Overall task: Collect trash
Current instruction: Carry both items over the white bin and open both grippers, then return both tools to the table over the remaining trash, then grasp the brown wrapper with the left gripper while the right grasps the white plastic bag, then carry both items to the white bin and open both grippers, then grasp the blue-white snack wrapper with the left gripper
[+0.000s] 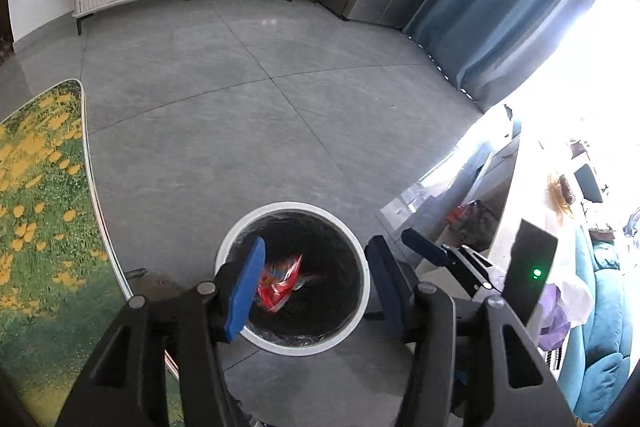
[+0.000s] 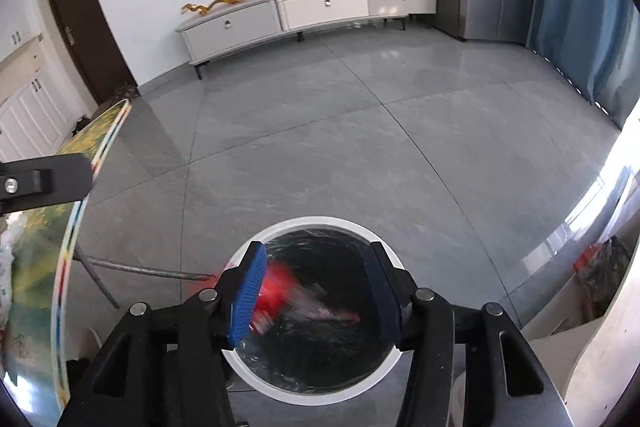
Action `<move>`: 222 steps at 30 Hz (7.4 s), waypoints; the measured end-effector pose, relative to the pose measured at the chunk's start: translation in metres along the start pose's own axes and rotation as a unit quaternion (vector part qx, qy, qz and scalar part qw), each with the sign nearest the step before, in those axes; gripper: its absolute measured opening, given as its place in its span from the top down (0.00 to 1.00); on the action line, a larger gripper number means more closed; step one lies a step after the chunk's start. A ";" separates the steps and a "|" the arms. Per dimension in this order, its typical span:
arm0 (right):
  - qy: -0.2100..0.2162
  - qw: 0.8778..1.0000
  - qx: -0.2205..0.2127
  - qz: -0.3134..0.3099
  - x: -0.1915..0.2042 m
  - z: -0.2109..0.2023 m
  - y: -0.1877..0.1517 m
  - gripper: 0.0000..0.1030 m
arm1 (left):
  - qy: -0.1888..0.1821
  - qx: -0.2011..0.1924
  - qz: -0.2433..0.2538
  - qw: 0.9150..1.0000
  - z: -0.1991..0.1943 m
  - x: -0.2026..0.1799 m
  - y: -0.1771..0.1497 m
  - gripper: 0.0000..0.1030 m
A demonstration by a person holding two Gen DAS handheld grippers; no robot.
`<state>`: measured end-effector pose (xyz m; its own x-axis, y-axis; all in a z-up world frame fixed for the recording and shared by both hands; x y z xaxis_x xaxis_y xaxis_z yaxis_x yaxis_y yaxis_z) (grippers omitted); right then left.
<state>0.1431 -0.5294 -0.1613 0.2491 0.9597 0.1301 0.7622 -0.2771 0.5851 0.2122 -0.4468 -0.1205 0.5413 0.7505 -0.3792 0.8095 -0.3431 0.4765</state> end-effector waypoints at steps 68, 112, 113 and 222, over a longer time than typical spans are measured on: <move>0.240 0.936 0.022 -0.258 0.395 -0.075 -0.032 0.34 | 0.148 -0.132 -0.194 0.961 -0.289 0.304 -0.225 0.58; 0.244 0.915 -0.016 -0.321 0.431 -0.126 -0.036 0.67 | 0.144 -0.224 -0.169 0.949 -0.364 0.267 -0.226 0.89; 0.250 0.915 -0.025 -0.316 0.429 -0.136 -0.033 0.67 | 0.147 -0.231 -0.165 0.947 -0.371 0.265 -0.224 0.89; 0.171 0.950 -0.187 -0.183 0.282 -0.268 0.043 0.34 | 0.218 -0.302 -0.084 0.924 -0.454 0.246 -0.186 0.57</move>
<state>0.0861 -0.2579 0.1150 -0.2488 0.9654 0.0775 0.4781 0.0528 0.8767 0.0919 0.0576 0.0577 0.1699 0.9660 -0.1950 0.5283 0.0777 0.8455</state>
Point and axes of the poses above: each gripper's, at about its wrist camera, not at the fingertips, and z roughly the way its jaws point, x to its left, y to its top, the point moved 8 cm from there along z, roughly the way its jaws point, and after that the axes turned 2 degrees about -z, right-handed, at the moved point
